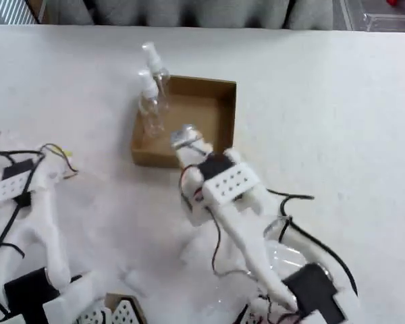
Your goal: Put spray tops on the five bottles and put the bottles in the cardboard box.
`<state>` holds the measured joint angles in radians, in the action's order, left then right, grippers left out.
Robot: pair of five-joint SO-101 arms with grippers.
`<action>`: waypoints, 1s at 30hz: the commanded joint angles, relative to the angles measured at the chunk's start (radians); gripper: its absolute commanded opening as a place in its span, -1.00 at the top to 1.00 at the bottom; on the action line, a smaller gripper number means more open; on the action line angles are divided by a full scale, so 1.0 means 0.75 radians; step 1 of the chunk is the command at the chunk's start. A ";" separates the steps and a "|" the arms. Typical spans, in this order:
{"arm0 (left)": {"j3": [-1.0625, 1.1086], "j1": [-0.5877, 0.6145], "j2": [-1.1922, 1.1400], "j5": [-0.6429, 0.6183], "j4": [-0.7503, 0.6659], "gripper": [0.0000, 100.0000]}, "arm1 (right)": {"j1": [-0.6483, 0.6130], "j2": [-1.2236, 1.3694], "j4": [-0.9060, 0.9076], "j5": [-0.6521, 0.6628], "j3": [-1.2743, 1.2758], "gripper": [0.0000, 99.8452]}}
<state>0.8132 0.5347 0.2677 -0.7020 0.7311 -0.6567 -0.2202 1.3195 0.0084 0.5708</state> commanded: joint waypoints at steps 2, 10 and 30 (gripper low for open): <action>-0.129 0.150 0.001 -0.016 -0.049 0.96 | -0.247 -0.251 -0.083 -0.014 0.121 0.97; -0.155 0.234 0.001 -0.014 -0.057 0.96 | -0.693 -0.474 -0.304 -0.012 0.350 0.96; -0.495 0.375 -0.377 -0.023 0.045 0.96 | -0.975 -0.474 -0.584 -0.270 0.556 0.47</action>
<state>0.5079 0.7894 -0.0238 -0.7020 0.7633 -1.3640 -0.5577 0.9145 -0.1619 0.9912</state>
